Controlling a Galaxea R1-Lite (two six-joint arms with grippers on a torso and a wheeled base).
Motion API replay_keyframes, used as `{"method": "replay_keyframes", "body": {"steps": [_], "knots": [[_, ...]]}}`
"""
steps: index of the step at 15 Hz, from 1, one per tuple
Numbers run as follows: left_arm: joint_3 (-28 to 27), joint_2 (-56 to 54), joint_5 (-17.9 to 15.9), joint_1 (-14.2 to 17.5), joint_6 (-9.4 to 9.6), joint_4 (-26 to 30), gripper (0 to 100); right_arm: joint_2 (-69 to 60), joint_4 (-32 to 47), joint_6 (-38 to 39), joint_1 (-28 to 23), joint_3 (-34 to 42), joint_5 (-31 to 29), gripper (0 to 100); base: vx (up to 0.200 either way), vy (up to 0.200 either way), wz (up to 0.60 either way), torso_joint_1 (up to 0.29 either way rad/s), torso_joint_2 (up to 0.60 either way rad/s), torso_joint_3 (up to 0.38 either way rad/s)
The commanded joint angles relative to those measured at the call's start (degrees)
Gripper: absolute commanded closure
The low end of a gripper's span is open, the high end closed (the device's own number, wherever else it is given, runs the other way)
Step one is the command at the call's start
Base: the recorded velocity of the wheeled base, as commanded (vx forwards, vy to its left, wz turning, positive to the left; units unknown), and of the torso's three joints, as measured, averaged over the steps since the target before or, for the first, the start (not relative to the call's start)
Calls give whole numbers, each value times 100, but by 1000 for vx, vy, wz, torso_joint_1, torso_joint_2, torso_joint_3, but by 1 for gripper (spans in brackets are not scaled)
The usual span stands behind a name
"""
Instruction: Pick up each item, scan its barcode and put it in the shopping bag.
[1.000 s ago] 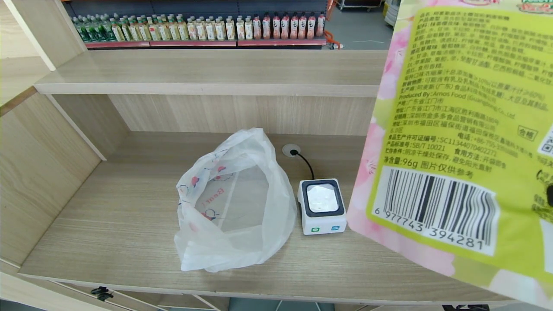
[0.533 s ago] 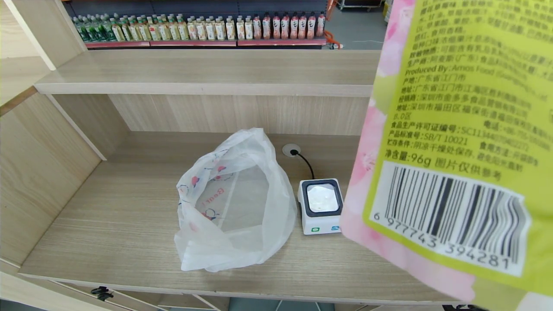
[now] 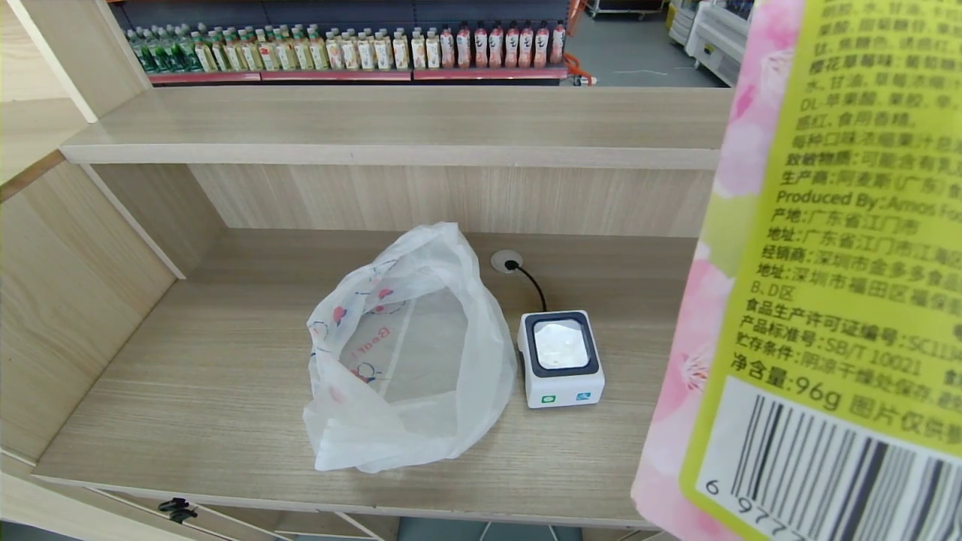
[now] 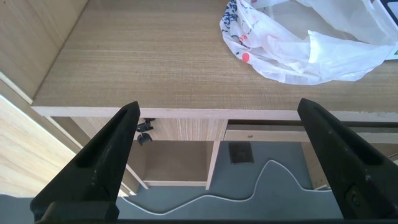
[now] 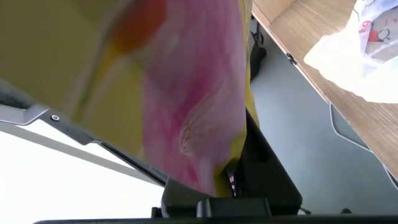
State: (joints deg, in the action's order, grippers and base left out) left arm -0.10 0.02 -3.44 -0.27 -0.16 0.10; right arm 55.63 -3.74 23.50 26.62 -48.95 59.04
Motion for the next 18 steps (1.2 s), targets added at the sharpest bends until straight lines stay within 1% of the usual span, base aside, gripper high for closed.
{"method": "replay_keyframes", "body": {"steps": [1, 4, 6, 7, 8, 9, 10, 11, 12, 13, 14, 15, 17, 18], "knots": [[1, -2, 1, 0, -2, -1, 0, -43, 5, -4, -8, 25, 2, 100, 0, 0, 0, 0, 0, 0], [1, -2, 1, 0, -2, -1, 0, -61, -21, -285, 18, 122, 2, 100, 0, 0, 0, 0, 0, 0], [1, -2, 1, 0, -2, -1, 0, 36, -48, -487, -78, 201, -24, 100, 0, 0, 0, 0, 0, 0], [1, -2, 1, 0, -2, -1, 0, 361, -144, -1392, -289, 271, -24, 100, 0, 0, 0, 0, 0, 0], [1, -2, 1, 0, -2, -1, 0, 651, -250, -2166, -342, 254, -68, 100, 0, 0, 0, 0, 0, 0], [1, -2, 1, 0, -2, -1, 0, 686, -276, -2271, -351, 263, -77, 100, 0, 0, 0, 0, 0, 0], [1, -2, 1, 0, -2, -1, 0, 950, -505, -3177, -456, 315, -112, 100, 0, 0, 0, 0, 0, 0], [1, -2, 1, 0, -2, -1, 0, 1020, -601, -3423, -456, 333, -103, 100, 0, 0, 0, 0, 0, 0], [1, -2, 1, 0, -2, -1, 0, 1179, -874, -4020, -474, 509, -112, 100, 0, 0, 0, 0, 0, 0], [1, -2, 1, 0, -2, -1, 0, 1258, -1006, -4302, -509, 605, -129, 100, 0, 0, 0, 0, 0, 0], [1, -2, 1, 0, -2, -1, 0, 1425, -1322, -4934, -641, 816, -138, 100, 0, 0, 0, 0, 0, 0], [1, -2, 1, 0, -2, -1, 0, 1557, -1568, -5400, -746, 931, -138, 100, 0, 0, 0, 0, 0, 0], [1, -2, 1, 0, -2, -1, 0, 1803, -1876, -6226, -1045, 1019, -138, 100, 0, 0, 0, 0, 0, 0], [1, -2, 1, 0, -2, -1, 0, 1882, -1928, -6569, -1116, 1036, -156, 100, 0, 0, 0, 0, 0, 0]]}}
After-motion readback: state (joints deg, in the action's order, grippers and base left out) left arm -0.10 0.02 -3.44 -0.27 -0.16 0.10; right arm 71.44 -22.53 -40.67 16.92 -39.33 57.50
